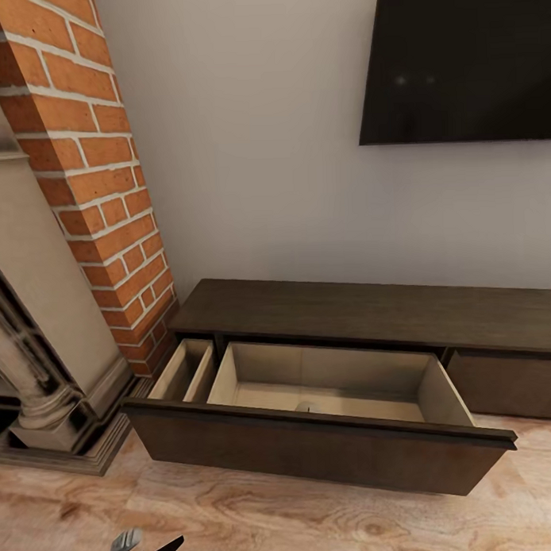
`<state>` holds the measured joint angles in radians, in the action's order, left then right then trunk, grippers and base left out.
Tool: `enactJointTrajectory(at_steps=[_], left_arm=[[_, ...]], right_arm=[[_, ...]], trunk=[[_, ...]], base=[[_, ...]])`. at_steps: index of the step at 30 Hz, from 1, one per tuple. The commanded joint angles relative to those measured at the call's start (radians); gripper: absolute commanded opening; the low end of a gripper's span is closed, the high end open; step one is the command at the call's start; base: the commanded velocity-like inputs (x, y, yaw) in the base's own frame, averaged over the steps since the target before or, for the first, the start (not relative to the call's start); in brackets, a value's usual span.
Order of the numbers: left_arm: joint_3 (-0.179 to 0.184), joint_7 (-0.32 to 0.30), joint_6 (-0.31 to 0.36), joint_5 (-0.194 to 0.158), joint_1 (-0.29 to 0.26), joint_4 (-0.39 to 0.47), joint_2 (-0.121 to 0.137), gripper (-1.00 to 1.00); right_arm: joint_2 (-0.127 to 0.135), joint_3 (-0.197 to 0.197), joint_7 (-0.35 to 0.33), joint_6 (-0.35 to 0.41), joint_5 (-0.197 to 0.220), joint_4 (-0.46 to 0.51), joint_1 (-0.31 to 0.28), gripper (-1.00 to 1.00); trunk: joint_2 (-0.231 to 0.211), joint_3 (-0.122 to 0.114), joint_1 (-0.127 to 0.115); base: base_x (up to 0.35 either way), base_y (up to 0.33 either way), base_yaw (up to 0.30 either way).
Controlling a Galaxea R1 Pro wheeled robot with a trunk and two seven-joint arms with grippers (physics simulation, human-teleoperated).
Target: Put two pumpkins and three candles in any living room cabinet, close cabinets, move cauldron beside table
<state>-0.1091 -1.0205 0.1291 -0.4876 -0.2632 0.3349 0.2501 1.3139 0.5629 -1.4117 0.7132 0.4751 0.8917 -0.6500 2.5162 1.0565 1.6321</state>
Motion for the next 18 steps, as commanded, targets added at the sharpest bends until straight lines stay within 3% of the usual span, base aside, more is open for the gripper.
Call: enactJointTrajectory(at_steps=[1,11,18], left_arm=[[-0.001,-0.004,0.010,-0.005,-0.001,0.000,0.000,1.00],[-0.001,-0.006,0.010,-0.005,-0.001,0.000,0.000,1.00],[-0.001,-0.008,0.010,-0.006,-0.001,0.000,0.000,1.00]], right_arm=[[0.001,0.008,0.000,0.009,0.008,-0.013,-0.005,1.00],[0.001,0.018,0.001,-0.004,0.011,-0.066,-0.005,1.00],[0.001,0.017,0.002,-0.008,0.012,-0.088,-0.005,1.00]], trunk=[[0.000,0.001,0.000],[0.000,-0.004,0.000],[0.000,-0.008,0.000]], base=[[0.000,0.000,-0.045],[-0.011,0.003,-0.262],[-0.197,0.108,-0.284]])
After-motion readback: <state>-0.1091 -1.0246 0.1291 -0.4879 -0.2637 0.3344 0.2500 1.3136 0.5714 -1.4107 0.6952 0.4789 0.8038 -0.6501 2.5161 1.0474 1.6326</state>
